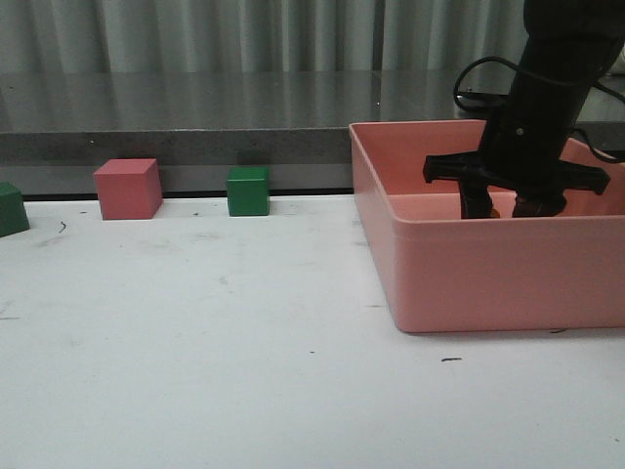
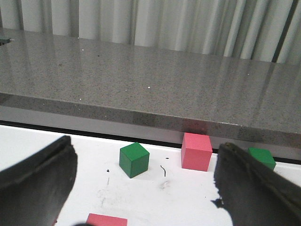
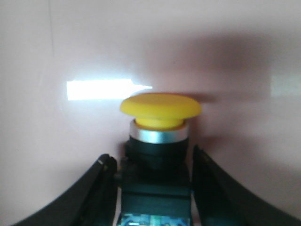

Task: Place and stand button with both arms
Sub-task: 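Lift the button out of the bin and carry it toward the red cube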

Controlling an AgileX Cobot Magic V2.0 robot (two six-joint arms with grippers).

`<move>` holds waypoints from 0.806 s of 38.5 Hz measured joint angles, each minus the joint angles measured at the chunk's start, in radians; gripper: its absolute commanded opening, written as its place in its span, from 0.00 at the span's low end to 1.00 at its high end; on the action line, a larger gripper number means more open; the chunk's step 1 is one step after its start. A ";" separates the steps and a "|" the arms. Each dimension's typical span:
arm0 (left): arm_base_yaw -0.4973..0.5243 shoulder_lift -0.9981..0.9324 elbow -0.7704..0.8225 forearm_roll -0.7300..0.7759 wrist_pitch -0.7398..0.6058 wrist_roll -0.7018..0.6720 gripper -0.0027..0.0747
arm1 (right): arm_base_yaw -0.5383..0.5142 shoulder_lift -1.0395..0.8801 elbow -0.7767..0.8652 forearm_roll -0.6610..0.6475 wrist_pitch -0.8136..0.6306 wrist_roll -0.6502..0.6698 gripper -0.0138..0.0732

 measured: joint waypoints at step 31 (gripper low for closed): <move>0.000 0.000 0.000 0.000 0.000 0.000 0.76 | 0.310 -0.283 -0.228 0.002 0.180 -0.007 0.45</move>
